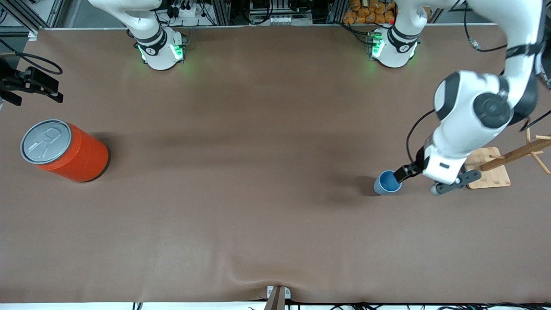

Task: Flip cup
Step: 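Release the upright cup and lift the left gripper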

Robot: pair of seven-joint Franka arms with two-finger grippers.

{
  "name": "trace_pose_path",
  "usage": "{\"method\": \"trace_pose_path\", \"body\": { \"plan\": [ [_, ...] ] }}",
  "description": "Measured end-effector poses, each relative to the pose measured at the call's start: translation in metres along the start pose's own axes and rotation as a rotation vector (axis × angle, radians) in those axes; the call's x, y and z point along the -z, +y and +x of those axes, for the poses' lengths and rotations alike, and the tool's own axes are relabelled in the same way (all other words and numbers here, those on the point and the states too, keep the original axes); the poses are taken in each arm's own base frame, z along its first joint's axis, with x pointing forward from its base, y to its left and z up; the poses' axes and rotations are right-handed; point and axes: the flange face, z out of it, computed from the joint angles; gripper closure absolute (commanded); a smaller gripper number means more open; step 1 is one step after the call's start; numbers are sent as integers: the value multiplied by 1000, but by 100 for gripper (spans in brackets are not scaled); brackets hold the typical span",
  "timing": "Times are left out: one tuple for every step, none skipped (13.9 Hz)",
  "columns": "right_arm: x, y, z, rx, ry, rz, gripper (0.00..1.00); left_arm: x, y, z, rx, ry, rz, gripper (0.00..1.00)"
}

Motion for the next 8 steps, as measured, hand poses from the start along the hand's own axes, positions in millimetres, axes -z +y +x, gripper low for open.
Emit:
{"method": "trace_pose_path", "body": {
  "plan": [
    [-1, 0, 0, 0, -2, 0, 0, 18, -6, -2, -15, 9, -3, 0],
    [-2, 0, 1, -1, -4, 0, 0, 35, -11, -4, -30, 14, -4, 0],
    [-3, 0, 1, -1, -6, 1, 0, 51, -16, -10, -47, 9, 1, 0],
    [-3, 0, 1, -1, -7, 1, 0, 66, -20, -16, -65, -4, 10, 0],
    [-4, 0, 1, -1, -8, 1, 0, 79, -24, -23, -80, -15, 17, 0],
    [-4, 0, 1, -1, -8, 1, 0, 91, -29, -28, -98, -19, 20, 0],
    [-4, 1, 1, -1, -8, 1, 0, 105, -34, -32, -111, -15, 20, 0],
    [-4, 1, 1, -1, -9, 1, 0, 118, -42, -35, -119, -12, 20, 0]
  ]
}}
